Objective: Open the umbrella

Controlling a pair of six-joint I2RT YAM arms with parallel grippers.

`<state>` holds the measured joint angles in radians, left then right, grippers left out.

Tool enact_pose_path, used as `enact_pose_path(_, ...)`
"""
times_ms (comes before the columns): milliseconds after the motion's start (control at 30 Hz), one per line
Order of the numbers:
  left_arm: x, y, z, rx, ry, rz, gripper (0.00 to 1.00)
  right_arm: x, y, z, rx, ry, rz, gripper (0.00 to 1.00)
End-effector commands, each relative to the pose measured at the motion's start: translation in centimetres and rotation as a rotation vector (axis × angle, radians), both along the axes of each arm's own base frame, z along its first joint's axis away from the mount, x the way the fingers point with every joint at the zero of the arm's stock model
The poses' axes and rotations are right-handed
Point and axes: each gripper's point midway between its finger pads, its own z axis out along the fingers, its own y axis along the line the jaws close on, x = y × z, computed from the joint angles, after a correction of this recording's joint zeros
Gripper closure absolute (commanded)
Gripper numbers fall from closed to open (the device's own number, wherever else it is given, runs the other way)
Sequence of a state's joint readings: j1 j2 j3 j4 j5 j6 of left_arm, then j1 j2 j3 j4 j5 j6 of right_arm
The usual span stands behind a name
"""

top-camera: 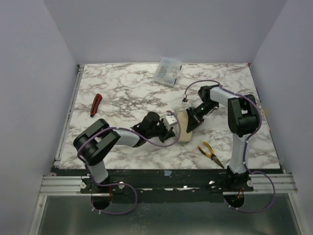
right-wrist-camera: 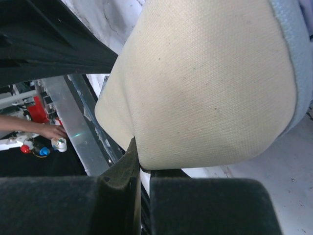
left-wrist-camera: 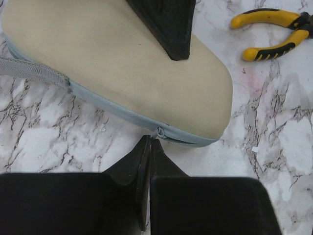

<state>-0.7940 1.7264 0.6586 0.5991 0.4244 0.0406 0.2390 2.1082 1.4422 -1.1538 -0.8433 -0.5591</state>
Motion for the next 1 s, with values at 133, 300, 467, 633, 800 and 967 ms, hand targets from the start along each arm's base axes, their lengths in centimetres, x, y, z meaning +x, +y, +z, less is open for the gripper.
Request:
enact_pose_path(133,7.1,0.0,3.1,-0.036,0.012,0.242,1.00,-0.5,-3.0,-3.8,-0.159,-0.077,0.114,0.99)
enact_pose_path(300,8.8,0.6,3.1,-0.042,0.064,0.313,1.00,-0.5,-3.0,-3.7,-0.154,-0.077,0.113,0.99)
enact_pose_path(467,10.0,1.0,2.8,-0.048,0.103,0.361,1.00,-0.6,-2.8,-3.6,-0.144,-0.072,0.108,0.99)
enact_pose_path(633,10.2,0.3,3.9,-0.082,0.165,0.363,1.00,0.1,-2.4,-3.2,-0.138,-0.083,0.084,0.99)
enact_pose_path(800,8.6,1.6,5.1,-0.113,0.192,0.327,0.81,1.7,-1.2,-1.5,-0.118,-0.099,0.002,0.86)
enact_pose_path(967,8.0,4.8,6.7,-0.111,0.170,0.338,0.34,2.3,0.1,1.1,-0.075,-0.047,-0.053,0.53)
